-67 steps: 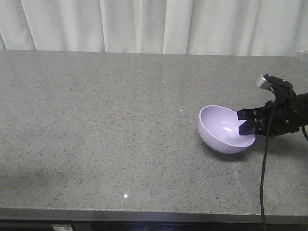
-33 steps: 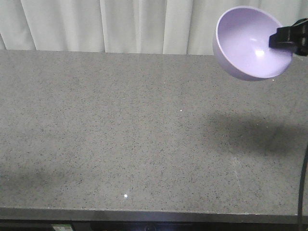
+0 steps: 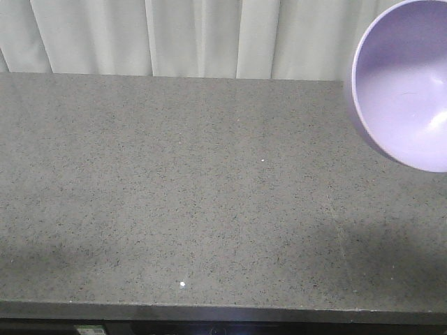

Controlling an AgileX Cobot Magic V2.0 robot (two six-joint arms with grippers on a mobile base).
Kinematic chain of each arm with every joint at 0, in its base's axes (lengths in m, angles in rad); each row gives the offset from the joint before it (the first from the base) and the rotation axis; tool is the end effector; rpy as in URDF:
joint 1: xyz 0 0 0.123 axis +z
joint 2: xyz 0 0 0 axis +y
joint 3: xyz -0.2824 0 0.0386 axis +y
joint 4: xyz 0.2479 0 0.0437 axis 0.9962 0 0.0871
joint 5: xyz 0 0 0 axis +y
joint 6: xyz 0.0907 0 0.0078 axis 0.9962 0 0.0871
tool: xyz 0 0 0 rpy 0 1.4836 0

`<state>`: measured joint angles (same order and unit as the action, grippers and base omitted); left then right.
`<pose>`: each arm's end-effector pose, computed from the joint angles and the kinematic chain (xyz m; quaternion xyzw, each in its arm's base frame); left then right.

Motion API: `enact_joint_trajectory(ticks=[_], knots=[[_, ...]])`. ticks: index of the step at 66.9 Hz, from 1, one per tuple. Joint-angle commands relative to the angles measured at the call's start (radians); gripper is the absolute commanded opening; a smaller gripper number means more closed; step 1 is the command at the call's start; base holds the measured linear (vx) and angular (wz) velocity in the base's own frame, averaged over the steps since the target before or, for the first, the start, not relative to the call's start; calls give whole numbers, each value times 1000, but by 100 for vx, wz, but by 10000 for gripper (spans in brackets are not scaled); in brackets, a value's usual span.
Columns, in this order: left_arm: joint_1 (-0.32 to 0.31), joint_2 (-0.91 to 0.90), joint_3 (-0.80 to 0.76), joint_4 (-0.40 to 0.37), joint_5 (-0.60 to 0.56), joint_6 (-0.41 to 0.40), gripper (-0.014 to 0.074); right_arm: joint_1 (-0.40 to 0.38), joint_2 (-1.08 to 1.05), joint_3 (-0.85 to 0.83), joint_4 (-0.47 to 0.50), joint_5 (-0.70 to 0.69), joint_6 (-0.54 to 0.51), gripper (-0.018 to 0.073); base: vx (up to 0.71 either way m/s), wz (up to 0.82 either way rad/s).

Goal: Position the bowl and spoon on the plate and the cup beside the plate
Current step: 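Lift the bowl up with the right gripper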

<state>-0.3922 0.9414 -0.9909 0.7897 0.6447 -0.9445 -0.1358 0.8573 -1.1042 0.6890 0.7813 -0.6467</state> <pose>0.1883 -0.0358 0.4016 -0.0747 0.8059 -0.0112 0.5872 0.1554 0.0200 0.4391 -0.1275 0.7900 0.1129 0.5890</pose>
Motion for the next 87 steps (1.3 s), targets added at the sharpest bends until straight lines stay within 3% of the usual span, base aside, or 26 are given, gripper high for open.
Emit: enact_joint_trajectory(ticks=[1,32,87], knots=[[0,-11,-22,27,-42,2,-7,-4,-24,-23,22,-66,-9,-4,0,0],[0,-11,-22,27,-42,2,-7,-4,-25,-23,24,86,-6,-4,0,0],[0,-11,-22,27,-42,2,-7,-4,-25,-23,27,98,-6,-4,0,0]])
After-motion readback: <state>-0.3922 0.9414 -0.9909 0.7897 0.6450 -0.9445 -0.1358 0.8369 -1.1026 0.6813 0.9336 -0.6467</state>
